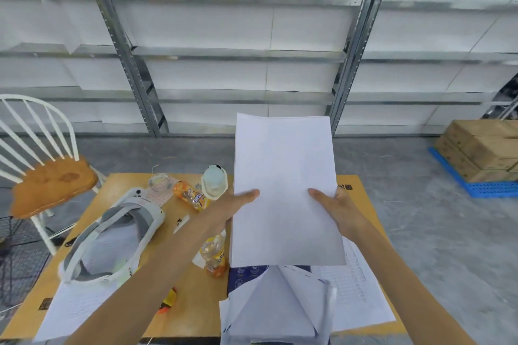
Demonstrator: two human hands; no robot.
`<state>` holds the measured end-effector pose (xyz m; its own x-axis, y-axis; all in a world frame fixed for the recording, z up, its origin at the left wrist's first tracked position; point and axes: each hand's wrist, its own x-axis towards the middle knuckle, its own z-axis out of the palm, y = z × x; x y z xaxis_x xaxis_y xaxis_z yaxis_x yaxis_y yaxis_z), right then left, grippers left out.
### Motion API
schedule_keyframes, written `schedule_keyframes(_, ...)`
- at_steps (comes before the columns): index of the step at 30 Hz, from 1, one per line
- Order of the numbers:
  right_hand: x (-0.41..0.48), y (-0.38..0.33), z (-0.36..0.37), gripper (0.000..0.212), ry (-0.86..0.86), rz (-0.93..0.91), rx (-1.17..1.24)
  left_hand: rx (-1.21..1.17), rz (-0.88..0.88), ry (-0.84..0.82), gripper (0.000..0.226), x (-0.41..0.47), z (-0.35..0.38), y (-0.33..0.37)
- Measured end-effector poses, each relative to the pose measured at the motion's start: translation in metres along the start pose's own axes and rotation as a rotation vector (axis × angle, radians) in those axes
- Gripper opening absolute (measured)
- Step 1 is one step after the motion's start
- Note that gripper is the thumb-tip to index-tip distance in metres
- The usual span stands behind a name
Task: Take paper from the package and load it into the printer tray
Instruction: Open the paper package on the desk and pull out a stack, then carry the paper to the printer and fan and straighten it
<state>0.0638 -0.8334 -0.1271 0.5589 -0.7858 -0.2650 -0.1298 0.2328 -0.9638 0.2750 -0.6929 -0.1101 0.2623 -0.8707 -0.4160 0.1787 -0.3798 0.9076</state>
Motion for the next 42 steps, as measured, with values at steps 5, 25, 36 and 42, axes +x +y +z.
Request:
schedule_keyframes(5,0.003,-0.006,0.006,0.026,0.013,-0.018,-0.049,-0.075,0.066,0.067,0.019,-0.003,-0.001,0.005)
schedule_keyframes(25,0.021,-0.028,0.056,0.028,-0.416,0.002,-0.048,-0.208,0.195,0.469,0.023,-0.064,-0.026,-0.018)
schedule_keyframes(36,-0.025,-0.022,0.193,0.037,-1.006,0.013,-0.126,-0.387,0.264,1.028,0.029,-0.23,-0.018,-0.073)
schedule_keyframes(42,-0.12,-0.004,0.278,0.02,-1.351,-0.008,-0.224,-0.535,0.305,1.33,0.031,-0.352,0.018,-0.118)
